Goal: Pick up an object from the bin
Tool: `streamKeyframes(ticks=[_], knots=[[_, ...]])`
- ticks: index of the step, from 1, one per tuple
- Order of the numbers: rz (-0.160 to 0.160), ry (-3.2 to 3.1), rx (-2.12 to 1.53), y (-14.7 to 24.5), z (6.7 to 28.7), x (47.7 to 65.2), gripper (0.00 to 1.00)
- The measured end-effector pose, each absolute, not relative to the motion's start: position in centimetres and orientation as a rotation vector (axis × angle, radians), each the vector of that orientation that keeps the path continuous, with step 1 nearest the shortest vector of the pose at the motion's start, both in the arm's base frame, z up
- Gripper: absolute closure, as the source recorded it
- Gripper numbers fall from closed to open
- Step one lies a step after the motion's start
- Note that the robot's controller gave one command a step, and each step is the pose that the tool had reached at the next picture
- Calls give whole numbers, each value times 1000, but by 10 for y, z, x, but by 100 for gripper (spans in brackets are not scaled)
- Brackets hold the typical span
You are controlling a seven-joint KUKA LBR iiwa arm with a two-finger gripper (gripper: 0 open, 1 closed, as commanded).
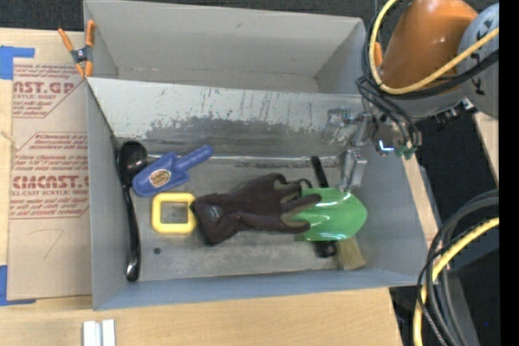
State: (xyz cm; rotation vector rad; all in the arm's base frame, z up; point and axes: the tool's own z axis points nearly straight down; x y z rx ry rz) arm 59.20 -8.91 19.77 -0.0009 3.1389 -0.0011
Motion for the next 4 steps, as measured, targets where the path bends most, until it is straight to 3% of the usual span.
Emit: streamKeyframes(ticks=[1, 2, 3, 4], knots=[[-1, 3139, -1, -89, 198, 592, 0], [0, 3140, -15, -73, 125, 577, 0], [-2, 3125, -9, -39, 138, 568, 0], [0, 3138, 38, -41, 70, 558, 0]])
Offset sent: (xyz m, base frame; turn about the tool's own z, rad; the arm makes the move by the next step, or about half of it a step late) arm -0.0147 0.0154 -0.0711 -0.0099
